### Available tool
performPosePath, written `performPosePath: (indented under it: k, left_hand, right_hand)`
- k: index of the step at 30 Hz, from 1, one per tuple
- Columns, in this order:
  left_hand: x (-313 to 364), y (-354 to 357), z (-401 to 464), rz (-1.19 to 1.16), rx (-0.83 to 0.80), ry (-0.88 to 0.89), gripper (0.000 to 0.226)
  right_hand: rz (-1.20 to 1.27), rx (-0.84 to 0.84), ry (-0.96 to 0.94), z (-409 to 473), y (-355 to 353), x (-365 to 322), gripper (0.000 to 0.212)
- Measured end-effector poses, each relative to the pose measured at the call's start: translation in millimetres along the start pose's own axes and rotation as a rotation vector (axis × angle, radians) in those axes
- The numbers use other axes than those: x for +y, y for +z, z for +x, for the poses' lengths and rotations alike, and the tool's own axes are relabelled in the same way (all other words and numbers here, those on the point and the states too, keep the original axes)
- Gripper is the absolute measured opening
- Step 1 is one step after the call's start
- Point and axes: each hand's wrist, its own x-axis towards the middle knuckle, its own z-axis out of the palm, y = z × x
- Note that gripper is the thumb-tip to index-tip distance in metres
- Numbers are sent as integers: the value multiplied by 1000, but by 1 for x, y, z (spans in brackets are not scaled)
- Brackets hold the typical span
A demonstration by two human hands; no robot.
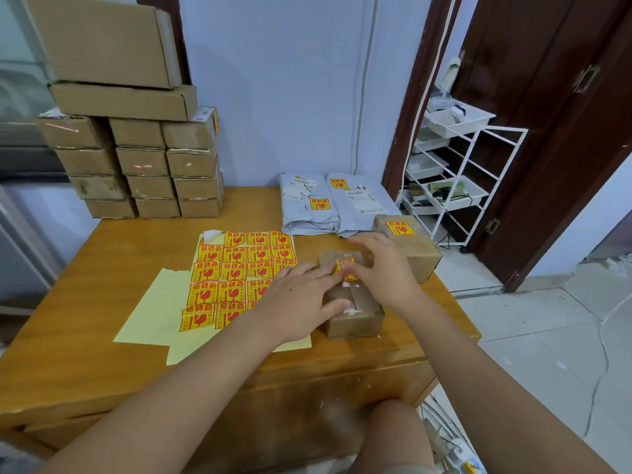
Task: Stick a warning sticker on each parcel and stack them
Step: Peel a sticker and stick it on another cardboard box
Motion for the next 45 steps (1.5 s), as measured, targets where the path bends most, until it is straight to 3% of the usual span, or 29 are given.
performPosePath:
  k: [5, 12, 24, 37, 45]
  left_hand:
    - [-4, 1, -5, -14, -13, -22, 63]
    - [-5, 7, -6, -33, -26, -30, 64]
    - [-2, 6, -6, -46, -46, -40, 62]
    - [-3, 6, -9, -122, -22, 4, 63]
    - [-1, 1, -10, -112, -39, 2, 61]
  right_hand:
    - [121, -181, 179, 0, 9, 4, 77]
    - [254, -143, 296, -2, 15, 13, 81]
    - [277, -87, 356, 3, 18, 18, 55]
    - [342, -159, 411, 3, 15, 11, 54]
    - [382, -71, 396, 0, 24, 13, 42]
